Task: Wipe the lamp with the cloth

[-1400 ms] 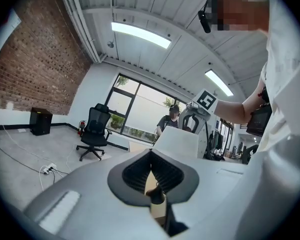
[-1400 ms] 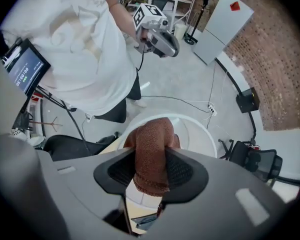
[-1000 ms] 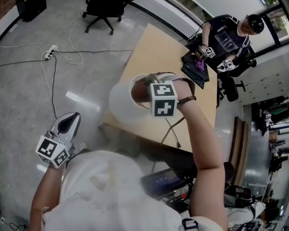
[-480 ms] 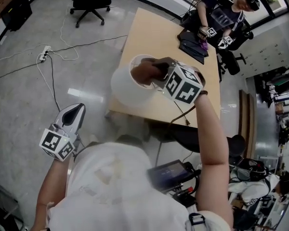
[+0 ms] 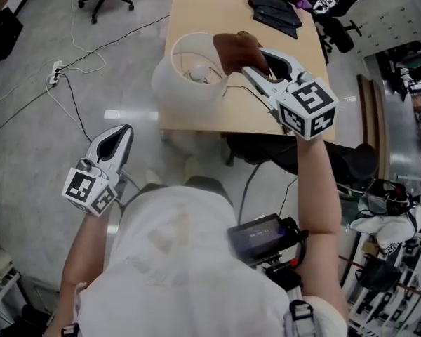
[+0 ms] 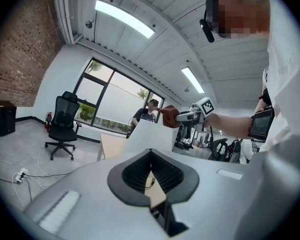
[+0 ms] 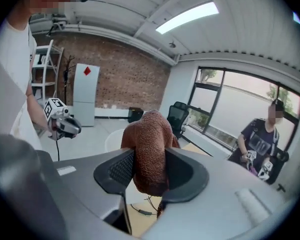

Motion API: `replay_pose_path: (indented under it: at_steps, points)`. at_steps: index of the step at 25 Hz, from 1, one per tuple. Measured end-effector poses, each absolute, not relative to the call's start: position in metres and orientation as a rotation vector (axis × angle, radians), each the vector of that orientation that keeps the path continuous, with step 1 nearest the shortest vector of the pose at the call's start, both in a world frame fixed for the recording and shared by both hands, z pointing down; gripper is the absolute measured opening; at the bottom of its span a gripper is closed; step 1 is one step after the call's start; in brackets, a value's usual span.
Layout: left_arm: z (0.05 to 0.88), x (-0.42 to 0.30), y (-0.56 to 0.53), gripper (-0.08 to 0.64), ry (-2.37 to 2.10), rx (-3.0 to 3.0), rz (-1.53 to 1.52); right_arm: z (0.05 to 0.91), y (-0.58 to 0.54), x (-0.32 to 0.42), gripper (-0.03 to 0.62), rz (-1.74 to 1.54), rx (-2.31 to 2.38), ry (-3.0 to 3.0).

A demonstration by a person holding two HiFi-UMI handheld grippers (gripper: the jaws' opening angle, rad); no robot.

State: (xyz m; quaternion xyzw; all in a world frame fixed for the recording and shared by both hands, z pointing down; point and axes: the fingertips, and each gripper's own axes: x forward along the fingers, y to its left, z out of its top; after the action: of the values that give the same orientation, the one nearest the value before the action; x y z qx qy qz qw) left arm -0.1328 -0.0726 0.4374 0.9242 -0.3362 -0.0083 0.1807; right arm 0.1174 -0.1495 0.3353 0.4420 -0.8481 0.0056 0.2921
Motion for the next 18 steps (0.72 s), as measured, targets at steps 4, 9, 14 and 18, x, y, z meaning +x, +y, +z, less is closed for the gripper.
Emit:
replay_pose_path:
  at_steps: [4, 9, 14, 18]
  points:
    - [0.431, -0.108, -0.064, 0.002, -0.919, 2.646, 0.009, 0.340, -0.129, 0.163, 0.176, 0.117, 1.373, -2.293]
    - [0.428, -0.078, -0.064, 0.002, -0.892, 2.662, 0.071, 0.355, -0.124, 0.199, 0.176, 0.156, 1.512, -2.315]
    - [0.447, -0.051, -0.048, 0.002, -0.889, 2.651, 0.168, 0.403, -0.111, 0.216, 0.175, 0.218, 1.536, -2.320]
    - [0.447, -0.034, -0.045, 0.002, -0.922, 2.655, 0.199, 0.453, -0.110, 0.236, 0.176, 0.309, 1.524, -2.281]
